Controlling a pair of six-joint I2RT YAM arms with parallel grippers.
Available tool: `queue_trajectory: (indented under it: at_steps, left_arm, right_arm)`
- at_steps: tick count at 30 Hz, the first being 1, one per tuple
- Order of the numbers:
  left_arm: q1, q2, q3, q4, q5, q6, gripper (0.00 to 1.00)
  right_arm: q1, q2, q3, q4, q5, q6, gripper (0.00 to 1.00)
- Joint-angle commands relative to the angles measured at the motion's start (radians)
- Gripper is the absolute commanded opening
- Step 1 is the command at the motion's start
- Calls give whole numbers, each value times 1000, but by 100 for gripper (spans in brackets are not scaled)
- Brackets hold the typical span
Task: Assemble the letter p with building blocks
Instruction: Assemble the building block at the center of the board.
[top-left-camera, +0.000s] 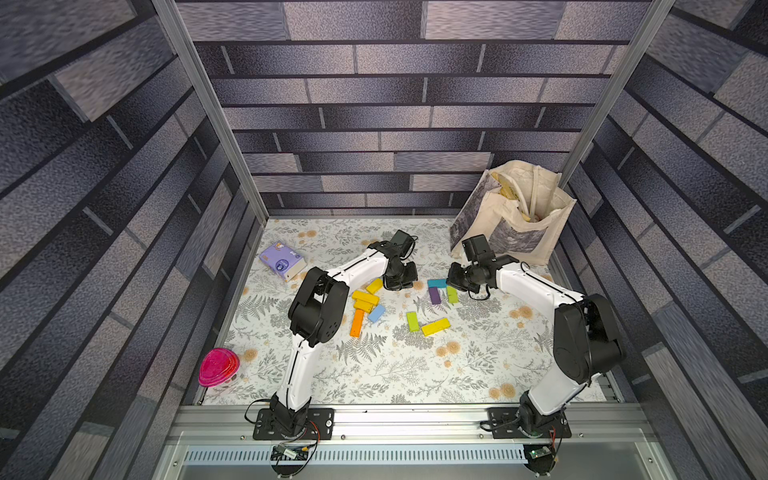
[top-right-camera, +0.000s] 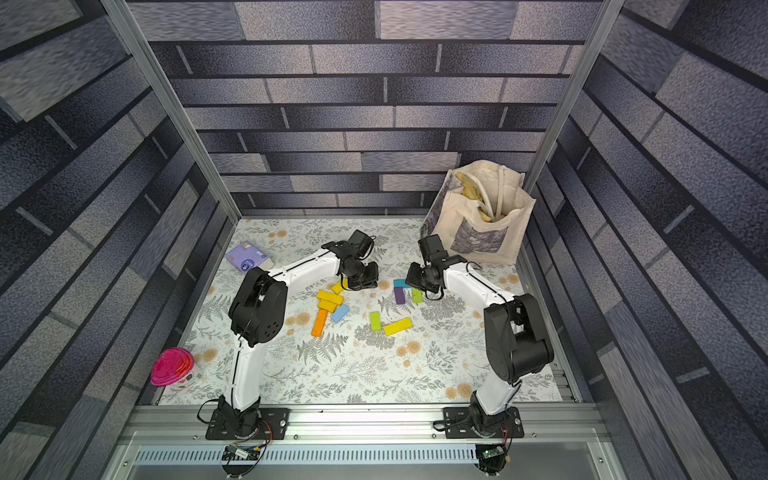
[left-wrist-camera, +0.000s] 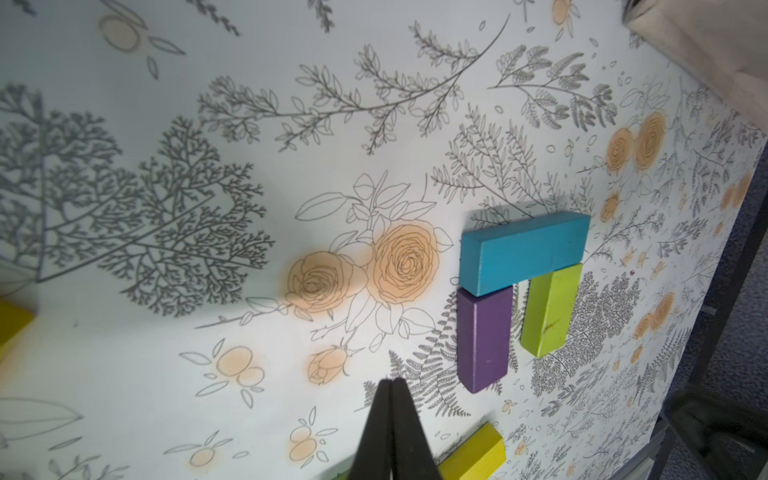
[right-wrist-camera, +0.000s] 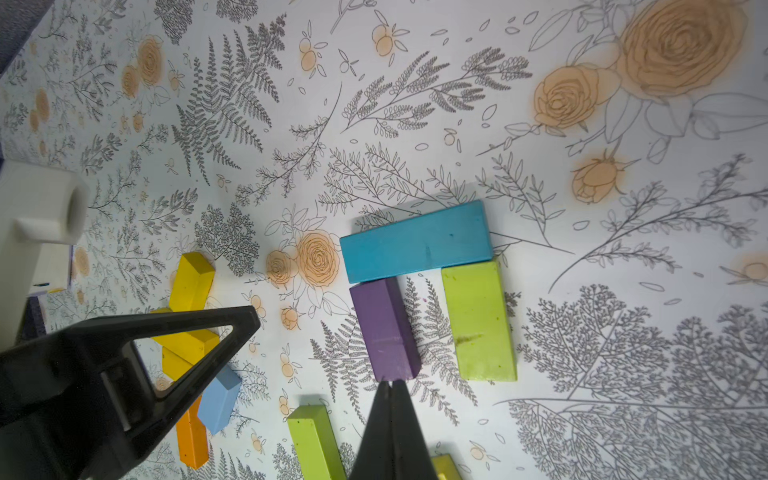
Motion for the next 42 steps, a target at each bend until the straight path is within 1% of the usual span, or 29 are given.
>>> queue_trajectory:
  at_steps: [1, 9, 25, 42]
  left_arm:
    - [-15, -30, 6, -12, -14, 2, 6]
    - [-24, 13, 62, -38, 3, 14, 4]
    - [-29, 87, 138, -69, 42, 23, 4]
    - [-27, 107, 145, -88, 42, 20, 4]
  right_arm:
    - [0, 47, -29, 51, -45, 13, 0]
    - [2, 109, -61, 113, -88, 43, 0]
    - [14, 163, -58, 103, -76, 37, 0]
    - [27, 170, -71, 103, -84, 45, 0]
